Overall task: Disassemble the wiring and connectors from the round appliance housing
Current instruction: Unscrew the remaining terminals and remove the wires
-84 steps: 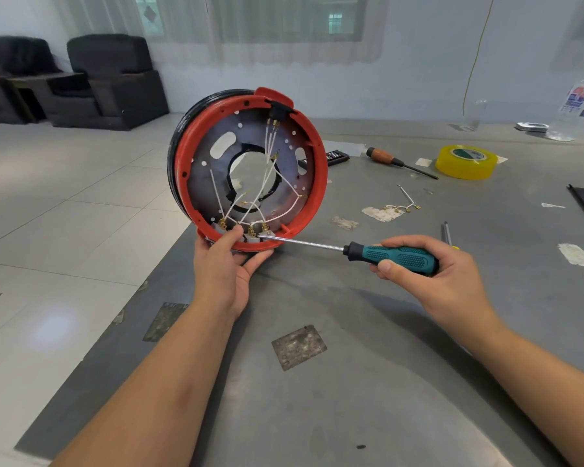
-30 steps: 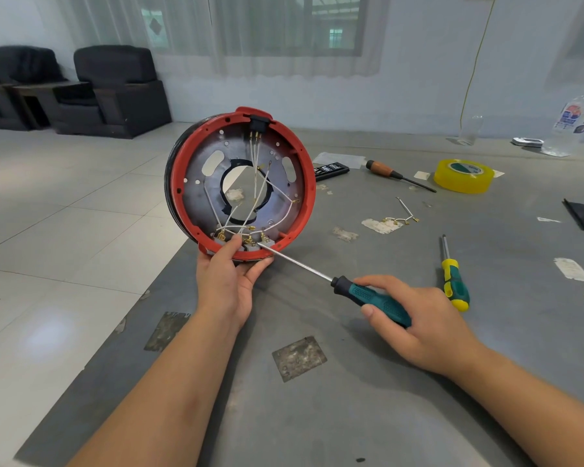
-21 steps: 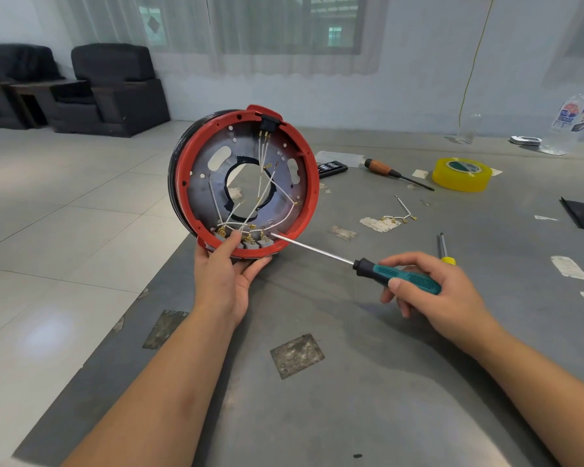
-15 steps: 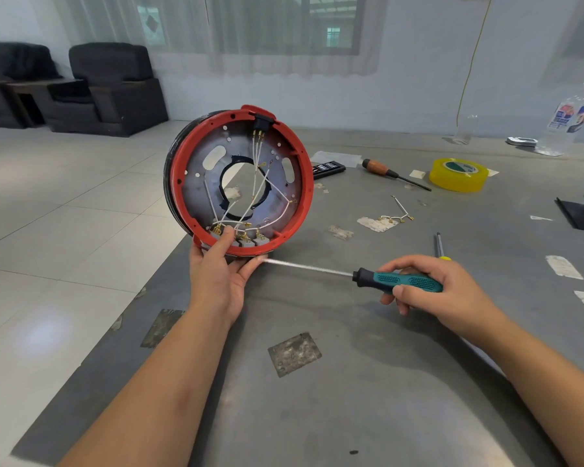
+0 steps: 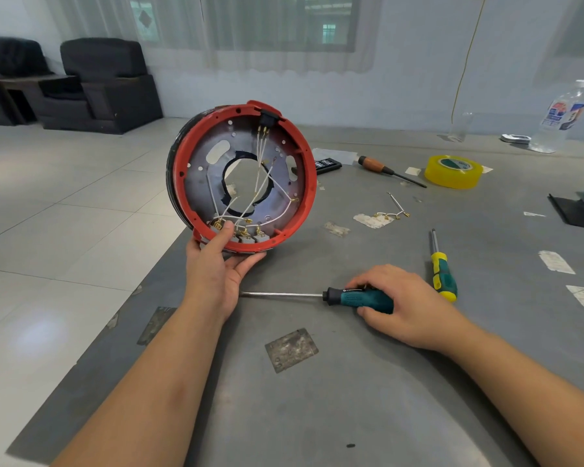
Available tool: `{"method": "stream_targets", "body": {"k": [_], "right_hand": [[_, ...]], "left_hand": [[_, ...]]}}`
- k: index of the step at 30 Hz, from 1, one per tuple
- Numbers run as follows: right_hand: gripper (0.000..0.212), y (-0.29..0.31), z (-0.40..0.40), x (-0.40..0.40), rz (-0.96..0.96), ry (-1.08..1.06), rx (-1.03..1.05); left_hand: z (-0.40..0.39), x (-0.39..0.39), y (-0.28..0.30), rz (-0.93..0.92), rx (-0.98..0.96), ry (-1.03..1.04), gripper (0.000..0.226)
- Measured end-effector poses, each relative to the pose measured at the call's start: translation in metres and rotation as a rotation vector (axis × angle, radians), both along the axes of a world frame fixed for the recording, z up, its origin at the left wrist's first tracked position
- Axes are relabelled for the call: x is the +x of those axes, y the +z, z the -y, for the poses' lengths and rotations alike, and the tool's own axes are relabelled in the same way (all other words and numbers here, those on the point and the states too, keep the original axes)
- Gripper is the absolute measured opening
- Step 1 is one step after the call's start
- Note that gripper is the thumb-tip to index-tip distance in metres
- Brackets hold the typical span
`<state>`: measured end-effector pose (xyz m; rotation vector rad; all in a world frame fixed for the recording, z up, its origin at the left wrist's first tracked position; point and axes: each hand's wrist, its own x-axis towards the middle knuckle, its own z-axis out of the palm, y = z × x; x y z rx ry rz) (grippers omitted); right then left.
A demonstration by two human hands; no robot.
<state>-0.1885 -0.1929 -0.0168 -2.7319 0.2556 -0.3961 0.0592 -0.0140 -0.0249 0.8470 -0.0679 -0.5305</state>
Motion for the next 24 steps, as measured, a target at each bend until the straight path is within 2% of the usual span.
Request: {"method": "stream_targets", "body": {"k": [5,8,10,17,20,24], "right_hand": [[0.04,0.002,-0.005,0.001,-0.055,-0.02,-0.121],[0.051,0.005,-0.01,0.005,-0.039,-0.054,-0.224],[0.054,0.009,-0.015,0.015,0.008,-0.088,-0.207],[0.019,0.039,-0.035,0.095,0.308,-0.076,0.037],[0.02,0.047,-0.044,0.13,0.354,-0.07,0.045],[0.02,0.044,-0.052,0.157,0.316,-0.109,0.02]], "left_hand": [[0.001,-0.005,0.002,0.03,0.016,-0.036,0.049],[0.002,-0.008,0.002,0.022,0.01,-0.062,0.047],[0.002,-0.009,0.002,0.011,0.005,-0.077,0.047],[0.003,-0.011,0.002,-0.013,-0.023,-0.113,0.05],[0.004,-0.012,0.003,-0.019,-0.027,-0.117,0.053],[0.005,-0.014,0.003,-0.006,-0.034,-0.108,0.056]]}}
